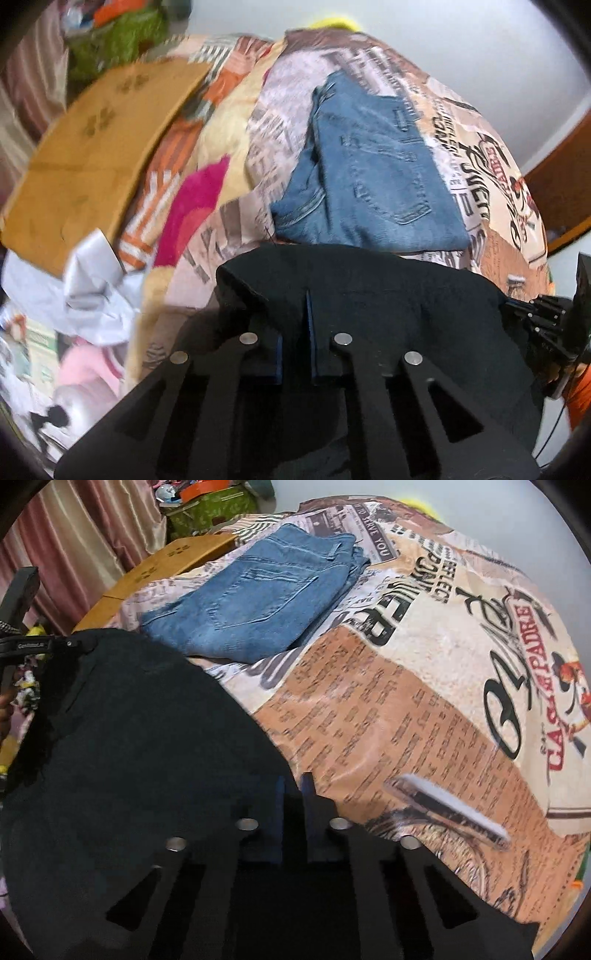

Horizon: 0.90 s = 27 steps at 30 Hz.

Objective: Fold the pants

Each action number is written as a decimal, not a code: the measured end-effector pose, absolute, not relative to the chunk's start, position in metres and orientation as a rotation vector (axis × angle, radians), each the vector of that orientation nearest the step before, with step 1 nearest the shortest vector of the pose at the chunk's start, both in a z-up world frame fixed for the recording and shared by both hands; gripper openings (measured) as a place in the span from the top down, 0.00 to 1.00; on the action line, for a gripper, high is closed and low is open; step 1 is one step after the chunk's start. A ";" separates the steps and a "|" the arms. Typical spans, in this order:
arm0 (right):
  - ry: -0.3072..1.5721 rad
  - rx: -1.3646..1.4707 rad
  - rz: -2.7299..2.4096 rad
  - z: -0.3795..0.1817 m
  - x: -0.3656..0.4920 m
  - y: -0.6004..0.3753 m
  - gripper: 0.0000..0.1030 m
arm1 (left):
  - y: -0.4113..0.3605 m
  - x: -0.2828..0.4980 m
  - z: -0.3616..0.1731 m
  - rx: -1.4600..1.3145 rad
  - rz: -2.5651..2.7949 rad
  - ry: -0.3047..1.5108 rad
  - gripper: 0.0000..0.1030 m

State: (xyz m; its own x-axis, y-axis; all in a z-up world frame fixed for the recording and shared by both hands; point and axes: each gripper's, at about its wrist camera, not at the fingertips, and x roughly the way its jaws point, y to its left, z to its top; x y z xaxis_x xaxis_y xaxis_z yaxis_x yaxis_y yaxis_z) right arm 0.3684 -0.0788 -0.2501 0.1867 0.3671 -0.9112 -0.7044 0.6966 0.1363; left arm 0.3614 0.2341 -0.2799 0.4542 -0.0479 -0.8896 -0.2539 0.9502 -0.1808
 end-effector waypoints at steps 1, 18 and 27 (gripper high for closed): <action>1.147 -0.366 0.781 -0.249 0.364 -0.078 0.96 | 0.230 0.360 -0.274 -0.284 0.128 1.085 0.92; 0.833 -0.350 0.584 -0.150 0.404 -0.079 0.98 | 0.228 0.395 -0.191 -0.174 0.174 0.877 0.92; 0.822 -0.337 0.638 -0.136 0.357 -0.087 0.98 | 0.220 0.369 -0.193 -0.121 0.171 0.862 0.92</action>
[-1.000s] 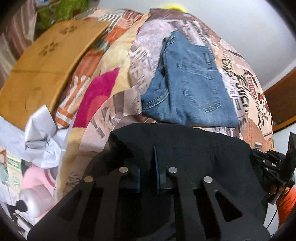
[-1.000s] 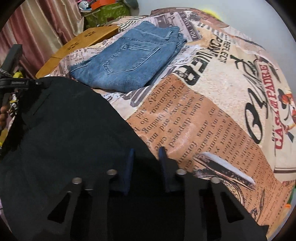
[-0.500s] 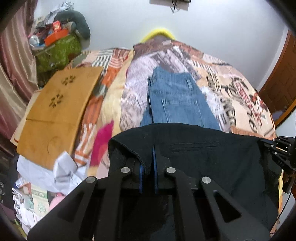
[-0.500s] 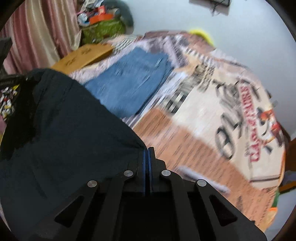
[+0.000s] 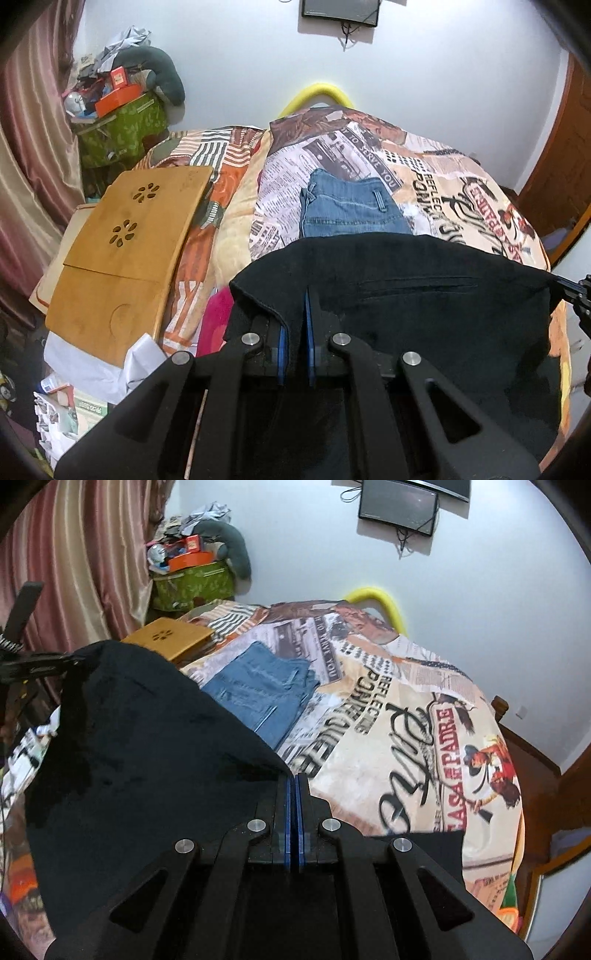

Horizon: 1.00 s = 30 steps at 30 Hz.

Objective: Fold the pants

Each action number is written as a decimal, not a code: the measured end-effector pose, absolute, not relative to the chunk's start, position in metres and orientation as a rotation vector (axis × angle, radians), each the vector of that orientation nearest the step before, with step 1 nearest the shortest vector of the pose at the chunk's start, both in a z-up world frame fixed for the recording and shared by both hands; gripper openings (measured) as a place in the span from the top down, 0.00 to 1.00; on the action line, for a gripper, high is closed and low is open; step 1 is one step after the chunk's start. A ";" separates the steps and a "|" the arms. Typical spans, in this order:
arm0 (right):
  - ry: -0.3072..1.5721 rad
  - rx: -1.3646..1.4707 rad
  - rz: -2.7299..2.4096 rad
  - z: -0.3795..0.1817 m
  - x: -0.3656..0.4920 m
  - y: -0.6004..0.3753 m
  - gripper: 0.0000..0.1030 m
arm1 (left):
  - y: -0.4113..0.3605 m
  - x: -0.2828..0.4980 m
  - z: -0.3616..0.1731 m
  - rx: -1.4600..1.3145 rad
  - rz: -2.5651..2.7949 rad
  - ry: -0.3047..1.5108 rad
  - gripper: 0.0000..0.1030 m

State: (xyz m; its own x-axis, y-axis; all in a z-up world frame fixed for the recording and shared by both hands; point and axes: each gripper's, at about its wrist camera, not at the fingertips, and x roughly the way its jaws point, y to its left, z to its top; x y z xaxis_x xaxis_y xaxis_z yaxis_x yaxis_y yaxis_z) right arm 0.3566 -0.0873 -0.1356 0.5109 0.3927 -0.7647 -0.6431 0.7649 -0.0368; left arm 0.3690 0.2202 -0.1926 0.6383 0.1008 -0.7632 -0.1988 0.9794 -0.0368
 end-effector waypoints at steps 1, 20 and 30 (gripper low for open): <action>0.829 -0.329 0.645 -0.136 0.349 -0.090 0.98 | 0.219 0.363 -0.193 -0.118 0.170 0.860 0.92; 0.927 -0.256 0.729 -0.157 0.202 -0.107 0.98 | 0.205 0.217 -0.207 -0.098 0.103 0.831 0.90; 1.009 -0.230 0.702 -0.192 0.168 -0.113 0.97 | 0.227 0.154 -0.244 -0.198 0.203 0.937 0.68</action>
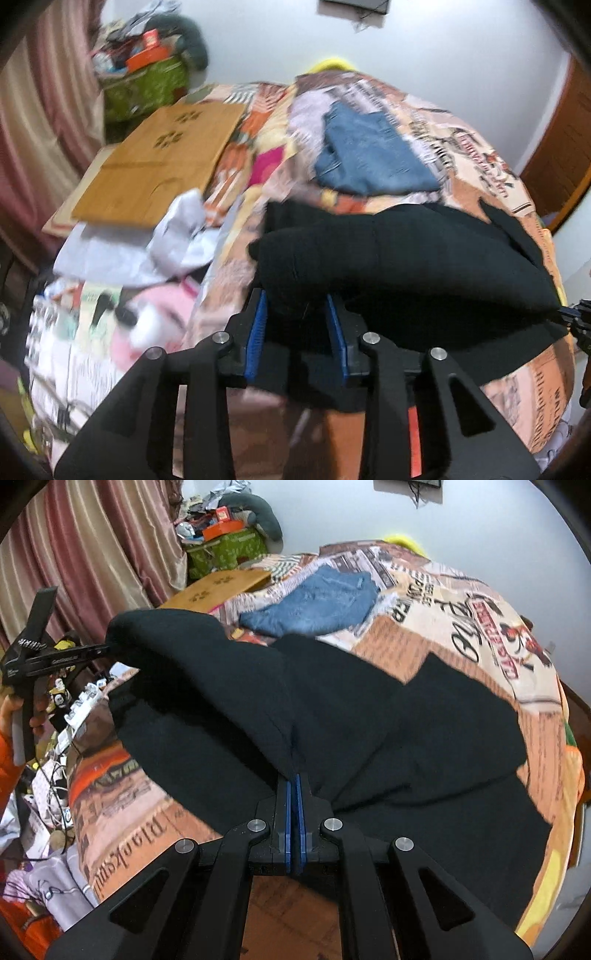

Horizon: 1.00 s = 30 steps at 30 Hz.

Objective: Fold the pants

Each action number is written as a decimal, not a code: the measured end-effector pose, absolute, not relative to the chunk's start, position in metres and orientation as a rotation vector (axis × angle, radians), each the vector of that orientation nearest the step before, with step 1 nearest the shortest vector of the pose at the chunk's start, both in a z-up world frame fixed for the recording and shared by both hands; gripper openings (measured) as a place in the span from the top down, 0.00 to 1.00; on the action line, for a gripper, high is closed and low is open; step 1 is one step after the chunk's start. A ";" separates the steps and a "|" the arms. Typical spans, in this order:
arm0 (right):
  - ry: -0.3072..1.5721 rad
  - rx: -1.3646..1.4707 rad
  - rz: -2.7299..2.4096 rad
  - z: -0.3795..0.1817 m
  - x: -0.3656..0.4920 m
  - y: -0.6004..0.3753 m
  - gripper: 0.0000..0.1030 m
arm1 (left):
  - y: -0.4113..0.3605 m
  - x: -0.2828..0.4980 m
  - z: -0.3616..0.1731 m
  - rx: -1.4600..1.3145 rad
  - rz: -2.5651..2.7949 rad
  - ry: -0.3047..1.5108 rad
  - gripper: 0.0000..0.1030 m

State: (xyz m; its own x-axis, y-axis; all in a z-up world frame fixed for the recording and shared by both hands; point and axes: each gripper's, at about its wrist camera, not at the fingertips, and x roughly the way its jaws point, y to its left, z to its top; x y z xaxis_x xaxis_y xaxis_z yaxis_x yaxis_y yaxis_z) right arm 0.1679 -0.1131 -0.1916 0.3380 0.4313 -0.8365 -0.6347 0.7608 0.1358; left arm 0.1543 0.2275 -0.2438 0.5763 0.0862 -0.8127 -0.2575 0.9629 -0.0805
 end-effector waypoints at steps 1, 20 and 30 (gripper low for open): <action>1.010 -0.229 0.702 -0.191 0.165 -0.113 0.95 | 0.230 0.150 -0.246 -0.209 0.204 0.950 0.64; 0.958 -0.055 0.559 -0.135 0.207 -0.177 0.73 | 0.189 0.195 -0.202 -0.157 0.176 0.895 0.42; 0.974 -0.027 0.467 -0.147 0.288 -0.186 0.73 | 0.146 0.278 -0.213 -0.161 0.102 0.945 0.24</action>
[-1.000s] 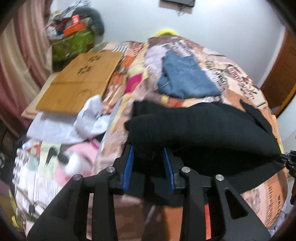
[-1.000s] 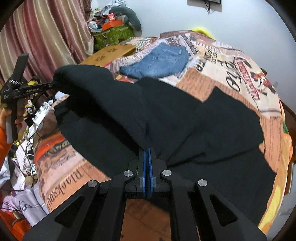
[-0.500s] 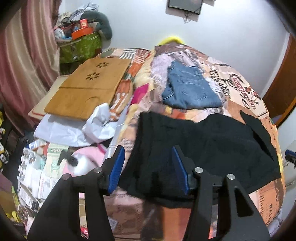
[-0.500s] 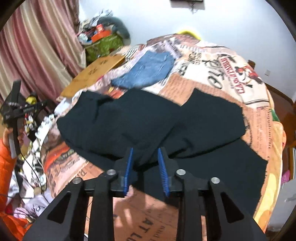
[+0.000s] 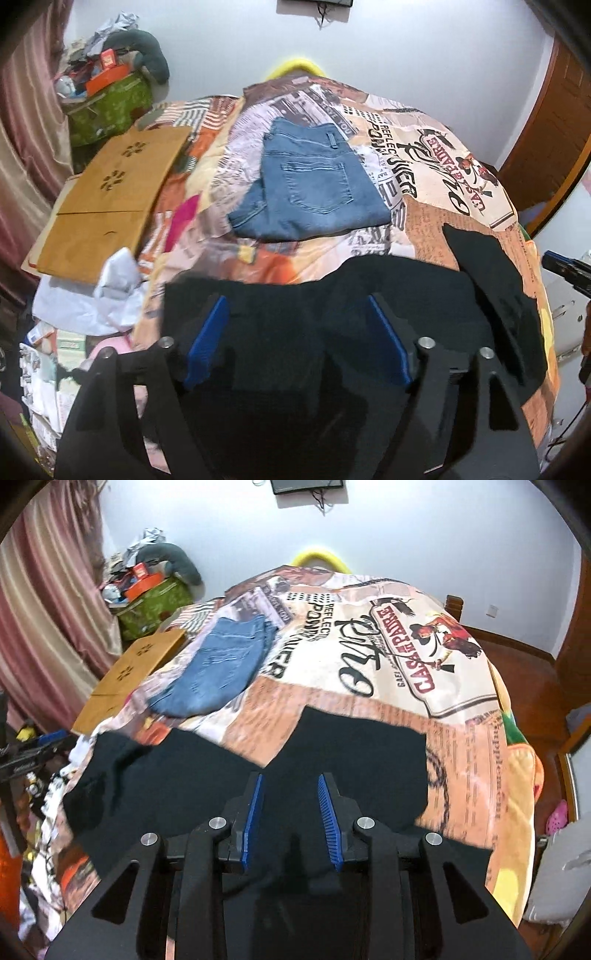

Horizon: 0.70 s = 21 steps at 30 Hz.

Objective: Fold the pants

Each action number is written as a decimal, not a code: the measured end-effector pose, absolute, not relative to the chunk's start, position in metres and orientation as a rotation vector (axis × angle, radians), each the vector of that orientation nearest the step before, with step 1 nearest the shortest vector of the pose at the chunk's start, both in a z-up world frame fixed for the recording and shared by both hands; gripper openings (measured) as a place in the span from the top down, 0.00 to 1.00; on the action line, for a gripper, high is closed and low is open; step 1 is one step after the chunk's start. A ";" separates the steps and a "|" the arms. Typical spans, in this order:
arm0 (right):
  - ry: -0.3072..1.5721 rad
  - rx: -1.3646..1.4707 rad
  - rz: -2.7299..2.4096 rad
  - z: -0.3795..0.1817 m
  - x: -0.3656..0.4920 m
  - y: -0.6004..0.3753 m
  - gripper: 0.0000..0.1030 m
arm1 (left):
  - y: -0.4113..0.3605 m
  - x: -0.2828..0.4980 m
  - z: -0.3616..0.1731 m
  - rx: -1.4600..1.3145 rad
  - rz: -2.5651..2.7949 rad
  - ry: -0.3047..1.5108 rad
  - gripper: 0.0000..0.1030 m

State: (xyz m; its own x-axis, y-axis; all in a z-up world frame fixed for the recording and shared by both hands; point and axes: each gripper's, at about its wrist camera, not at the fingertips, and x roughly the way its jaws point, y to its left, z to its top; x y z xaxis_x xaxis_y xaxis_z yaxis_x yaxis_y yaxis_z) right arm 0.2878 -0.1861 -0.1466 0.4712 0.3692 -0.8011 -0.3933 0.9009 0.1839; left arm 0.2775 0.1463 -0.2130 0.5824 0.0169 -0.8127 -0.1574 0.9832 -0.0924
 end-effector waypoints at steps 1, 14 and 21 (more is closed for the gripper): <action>0.984 -0.028 0.465 -0.152 0.298 -0.183 0.73 | 0.144 0.284 -0.216 -0.168 0.097 0.949 0.23; 1.163 -0.017 0.490 -0.229 0.393 -0.148 0.73 | 0.124 0.351 -0.260 -0.133 0.101 1.018 0.23; 1.264 0.003 0.508 -0.264 0.421 -0.132 0.73 | 0.119 0.361 -0.279 -0.126 0.087 1.053 0.23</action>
State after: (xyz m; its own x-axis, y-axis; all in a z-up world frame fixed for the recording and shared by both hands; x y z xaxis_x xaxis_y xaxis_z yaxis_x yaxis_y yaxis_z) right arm 0.4207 -0.1318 -0.2640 0.2073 0.3665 -0.9070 -0.3636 0.8896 0.2764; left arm 0.3612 0.1192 -0.2791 0.4927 0.0109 -0.8702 -0.1314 0.9894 -0.0620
